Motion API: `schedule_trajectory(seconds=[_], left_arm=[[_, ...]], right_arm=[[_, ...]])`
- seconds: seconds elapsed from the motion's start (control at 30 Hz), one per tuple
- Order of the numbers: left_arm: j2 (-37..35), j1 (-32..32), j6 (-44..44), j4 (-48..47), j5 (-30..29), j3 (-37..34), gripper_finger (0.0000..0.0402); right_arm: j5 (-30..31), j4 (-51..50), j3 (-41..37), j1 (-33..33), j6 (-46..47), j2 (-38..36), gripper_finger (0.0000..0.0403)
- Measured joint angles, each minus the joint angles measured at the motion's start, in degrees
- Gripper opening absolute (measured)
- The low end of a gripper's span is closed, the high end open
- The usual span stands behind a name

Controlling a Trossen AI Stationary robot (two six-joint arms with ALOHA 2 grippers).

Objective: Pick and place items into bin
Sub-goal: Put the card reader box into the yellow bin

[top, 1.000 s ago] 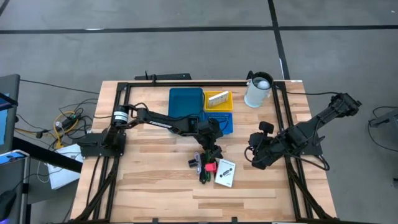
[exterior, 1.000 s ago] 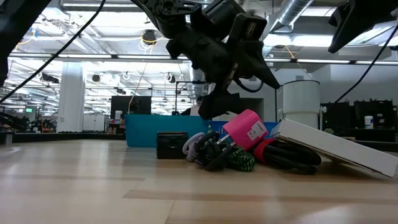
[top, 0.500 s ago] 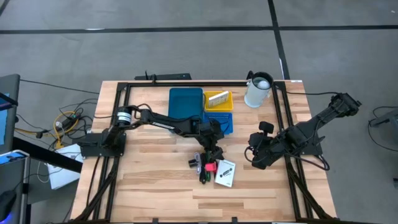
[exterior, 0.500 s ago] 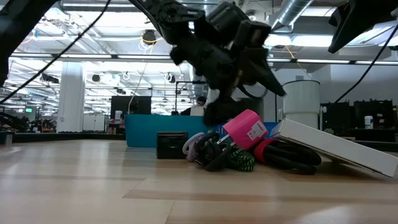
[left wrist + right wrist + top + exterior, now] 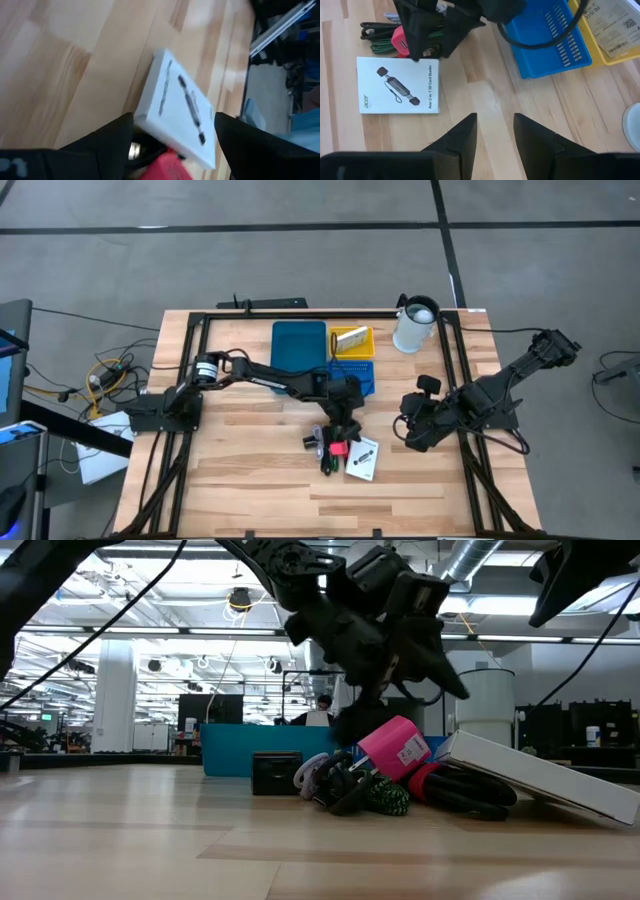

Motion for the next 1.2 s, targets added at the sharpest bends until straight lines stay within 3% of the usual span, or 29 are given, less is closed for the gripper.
schedule_trajectory(seconds=[1.2], left_arm=[[1.21,0.20,-0.46,1.94,3.82,0.21,0.0268]], right_arm=[[0.00,0.08,0.00,0.02,0.13,0.00,0.0123]])
